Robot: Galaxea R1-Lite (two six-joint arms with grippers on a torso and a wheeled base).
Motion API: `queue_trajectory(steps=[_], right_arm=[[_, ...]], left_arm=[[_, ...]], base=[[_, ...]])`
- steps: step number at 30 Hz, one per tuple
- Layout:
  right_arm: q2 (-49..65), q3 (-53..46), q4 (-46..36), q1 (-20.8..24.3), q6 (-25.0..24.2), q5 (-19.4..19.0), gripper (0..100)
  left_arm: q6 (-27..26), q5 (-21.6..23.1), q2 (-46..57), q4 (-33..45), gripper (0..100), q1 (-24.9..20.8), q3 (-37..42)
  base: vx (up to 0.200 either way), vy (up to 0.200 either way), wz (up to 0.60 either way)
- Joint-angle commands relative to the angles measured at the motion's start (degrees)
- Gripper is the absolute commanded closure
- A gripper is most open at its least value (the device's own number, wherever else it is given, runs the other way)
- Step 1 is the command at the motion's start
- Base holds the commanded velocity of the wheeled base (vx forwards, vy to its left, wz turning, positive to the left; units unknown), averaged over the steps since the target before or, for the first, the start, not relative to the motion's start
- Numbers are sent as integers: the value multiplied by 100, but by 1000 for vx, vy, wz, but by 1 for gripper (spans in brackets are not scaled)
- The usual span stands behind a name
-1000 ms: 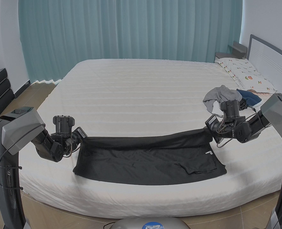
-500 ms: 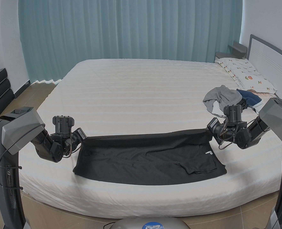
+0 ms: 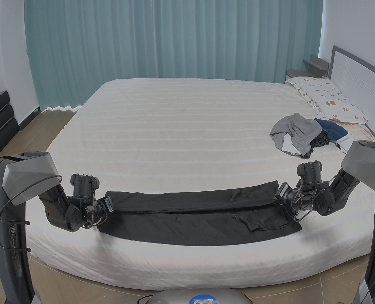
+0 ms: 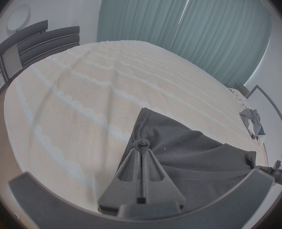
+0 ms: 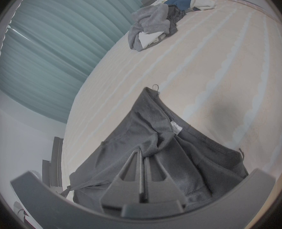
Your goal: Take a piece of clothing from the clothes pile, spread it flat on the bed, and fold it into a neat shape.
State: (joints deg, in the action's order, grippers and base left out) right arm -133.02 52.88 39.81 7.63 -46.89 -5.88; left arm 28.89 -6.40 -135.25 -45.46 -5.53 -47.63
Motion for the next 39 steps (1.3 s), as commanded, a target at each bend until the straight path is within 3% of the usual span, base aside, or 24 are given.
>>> queue_trajectory(steps=[1,6,7,8,9,19,23,25,32,39], right_arm=[[-75,-32,0,2,4,-1,100],[-110,-32,-18,19,4,8,100],[-119,-32,-26,19,13,8,0],[-119,-32,-18,19,4,-1,0],[-119,-32,-18,19,4,-1,0],[303,-208,18,-78,-559,-63,0],[725,-727,79,-289,-893,-608,0],[769,-823,132,-332,-919,-678,0],[593,-1764,1591,-596,-1165,-1082,0],[541,-2230,2355,-535,-1262,-1214,0]], left_arm=[[2,-10,-27,11,100,-18,96],[2,-10,-1,11,100,-18,175],[2,-10,8,2,100,-27,175],[2,-10,8,2,100,-27,175],[2,-10,8,2,0,-27,175],[73,16,456,11,0,44,403],[82,148,773,55,0,272,412],[82,227,781,55,0,307,377],[46,1528,386,248,0,413,8],[-24,1686,-106,459,0,413,-642]], base=[[0,0,0],[0,0,0],[0,0,0],[0,0,0],[0,0,0],[0,0,0],[0,0,0],[0,0,0],[0,0,0],[0,0,0]])
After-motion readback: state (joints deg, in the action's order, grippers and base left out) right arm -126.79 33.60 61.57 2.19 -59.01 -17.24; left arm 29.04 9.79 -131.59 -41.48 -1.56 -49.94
